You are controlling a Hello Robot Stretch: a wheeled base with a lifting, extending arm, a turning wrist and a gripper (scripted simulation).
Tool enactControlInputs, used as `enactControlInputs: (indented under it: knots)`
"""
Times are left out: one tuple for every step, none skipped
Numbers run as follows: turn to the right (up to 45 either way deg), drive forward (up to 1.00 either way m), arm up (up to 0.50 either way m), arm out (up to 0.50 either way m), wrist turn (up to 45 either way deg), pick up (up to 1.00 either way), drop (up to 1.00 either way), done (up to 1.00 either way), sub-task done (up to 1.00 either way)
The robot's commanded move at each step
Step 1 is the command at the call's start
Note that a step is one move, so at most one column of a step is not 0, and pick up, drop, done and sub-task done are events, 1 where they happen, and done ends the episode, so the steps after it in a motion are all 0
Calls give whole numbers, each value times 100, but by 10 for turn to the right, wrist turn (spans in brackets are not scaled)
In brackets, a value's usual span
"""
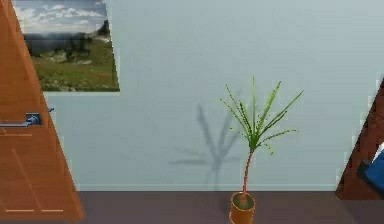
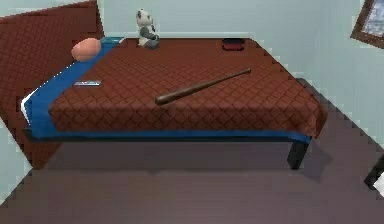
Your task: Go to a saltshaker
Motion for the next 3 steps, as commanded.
enactControlInputs:
  knots:
    - [0, 5, 0, 0, 0, 0, 0, 0, 0]
    - [-450, 0, 0, 0, 0, 0, 0, 0, 0]
    - [-300, 0, 0, 0, 0, 0, 0, 0, 0]
